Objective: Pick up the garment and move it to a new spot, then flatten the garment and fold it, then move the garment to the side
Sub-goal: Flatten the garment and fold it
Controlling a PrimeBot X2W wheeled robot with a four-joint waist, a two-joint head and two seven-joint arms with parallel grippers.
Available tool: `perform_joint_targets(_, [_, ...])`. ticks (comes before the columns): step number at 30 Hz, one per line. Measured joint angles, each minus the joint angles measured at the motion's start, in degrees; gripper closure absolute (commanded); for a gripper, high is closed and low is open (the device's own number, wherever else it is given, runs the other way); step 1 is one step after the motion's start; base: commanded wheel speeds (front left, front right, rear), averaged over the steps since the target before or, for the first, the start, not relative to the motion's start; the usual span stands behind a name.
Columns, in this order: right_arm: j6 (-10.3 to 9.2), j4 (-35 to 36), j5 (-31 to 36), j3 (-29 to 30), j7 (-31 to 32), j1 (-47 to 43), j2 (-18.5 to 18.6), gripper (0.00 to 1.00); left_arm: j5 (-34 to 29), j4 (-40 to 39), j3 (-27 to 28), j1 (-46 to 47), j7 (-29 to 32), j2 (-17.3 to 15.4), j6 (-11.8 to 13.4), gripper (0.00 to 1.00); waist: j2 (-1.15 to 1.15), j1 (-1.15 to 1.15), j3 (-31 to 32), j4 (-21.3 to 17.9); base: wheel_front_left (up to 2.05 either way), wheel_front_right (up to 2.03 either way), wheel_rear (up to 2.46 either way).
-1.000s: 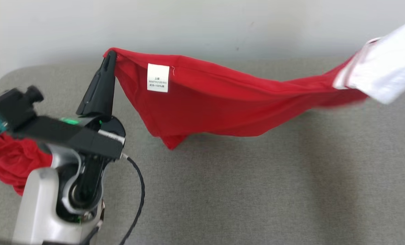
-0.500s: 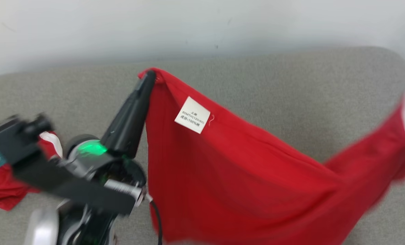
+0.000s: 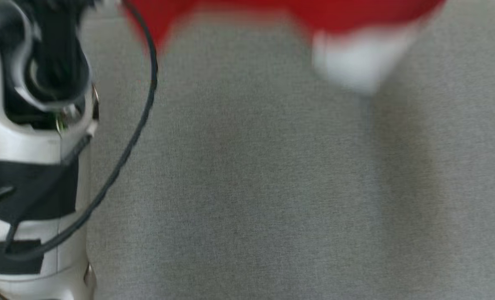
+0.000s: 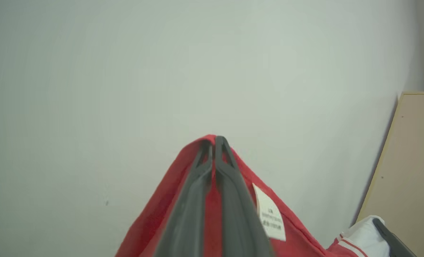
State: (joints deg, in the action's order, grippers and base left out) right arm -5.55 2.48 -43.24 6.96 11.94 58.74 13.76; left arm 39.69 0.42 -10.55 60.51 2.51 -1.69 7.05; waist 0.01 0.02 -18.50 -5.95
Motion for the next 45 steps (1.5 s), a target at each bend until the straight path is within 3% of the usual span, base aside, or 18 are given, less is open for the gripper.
perform_joint_targets(5, [1.11, 0.6, -0.3, 0.1, -0.9, -0.9, 1.0, 1.00, -0.3, 3.5, -2.2, -0.8, -2.5, 0.1, -0.6, 1.00, 0.01, 0.01, -2.0, 1.6, 0.00, 0.00, 0.00])
perform_joint_targets(8, [2.18, -1.4, -0.2, -2.4, 1.3, -8.0, 1.5, 1.00, -1.3, 6.5, -3.2, -7.7, -2.1, -0.5, -1.5, 1.00, 0.00, -0.01, -2.4, 2.8, 0.00, 0.00, 0.00])
perform_joint_targets(11, [1.90, -3.3, -0.2, -3.7, 2.8, -17.9, -0.5, 1.00, -3.3, 10.7, -4.4, -14.9, -1.4, -3.7, -1.6, 1.00, 0.00, -0.01, -3.0, 3.1, 0.00, 0.00, 0.00])
perform_joint_targets(15, [1.26, -7.4, -0.1, -4.8, 4.0, -28.4, -2.2, 1.00, -3.3, 19.2, -7.1, -22.7, -0.7, -5.1, -3.3, 1.00, 0.01, -0.01, -2.9, 2.8, 0.00, 0.00, 0.00])
perform_joint_targets(20, [1.23, -9.3, -0.1, -5.0, 4.2, -30.5, -2.4, 1.00, -3.0, 26.4, -8.0, -24.0, -0.5, -5.0, -4.7, 1.00, 0.00, -0.02, -1.8, 2.3, 0.00, 0.00, 0.00])
perform_joint_targets(25, [3.63, -7.5, -0.5, -6.6, 5.6, -34.9, -1.6, 1.00, -2.5, 30.7, -7.9, -24.1, -0.8, -4.9, -6.2, 1.00, -0.01, -0.03, 0.6, 1.8, 0.00, 0.00, 0.00])
perform_joint_targets(32, [4.45, -3.9, 0.0, -7.8, 7.1, -46.6, -0.8, 1.00, -2.5, 31.8, -9.0, -32.5, -0.8, -6.0, -7.1, 1.00, -0.01, -0.03, 5.5, 1.3, 0.00, 0.00, 0.00])
perform_joint_targets(45, [1.76, 3.9, 0.5, -5.7, 9.4, -64.3, 0.4, 1.00, -3.3, 22.8, -9.3, -48.9, -2.6, -9.2, -4.4, 1.00, -0.01, -0.03, 12.4, 0.7, 0.00, 0.00, 0.00])
